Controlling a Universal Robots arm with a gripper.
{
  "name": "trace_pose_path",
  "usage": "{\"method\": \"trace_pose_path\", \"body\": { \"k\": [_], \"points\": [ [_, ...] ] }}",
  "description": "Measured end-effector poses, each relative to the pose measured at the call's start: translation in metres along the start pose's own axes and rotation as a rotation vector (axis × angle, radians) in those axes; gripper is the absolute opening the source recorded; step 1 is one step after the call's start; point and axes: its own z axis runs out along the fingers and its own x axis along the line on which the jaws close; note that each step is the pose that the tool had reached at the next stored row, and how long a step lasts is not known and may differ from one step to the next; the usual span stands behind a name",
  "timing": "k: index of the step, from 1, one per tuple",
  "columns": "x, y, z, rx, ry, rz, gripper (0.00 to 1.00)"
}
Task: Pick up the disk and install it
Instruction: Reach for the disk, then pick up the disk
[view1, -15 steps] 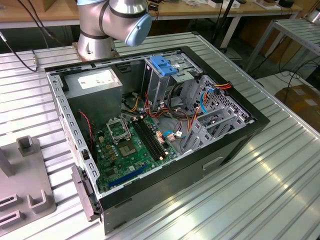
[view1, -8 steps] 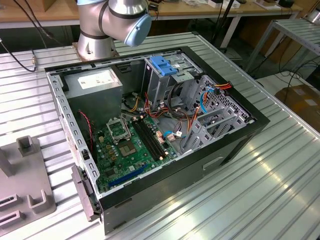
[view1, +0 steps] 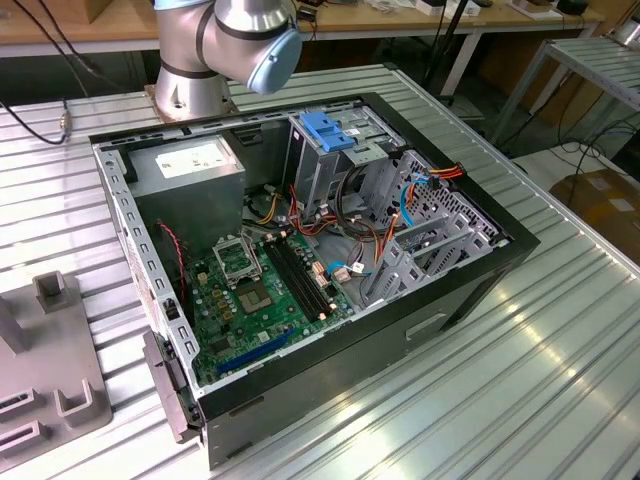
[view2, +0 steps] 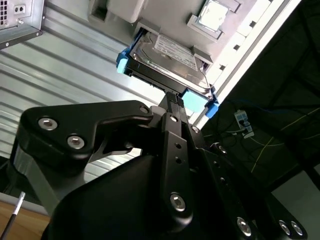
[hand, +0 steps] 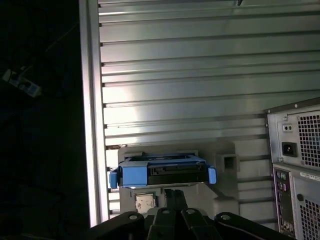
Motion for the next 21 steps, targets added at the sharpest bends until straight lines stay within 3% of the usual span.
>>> {"method": "trace_pose_path", "body": {
  "k": [7, 11, 21],
  "points": [
    [0.0193, -0.0009, -0.0004, 0.0, 0.0002, 0.0, 0.11],
    [0.0264, -0.0011, -0.0006, 0.0, 0.0004, 0.0, 0.11],
    [0.0274, -0.0012, -0.0007, 0.0, 0.0004, 0.0, 0.11]
  ]
}}
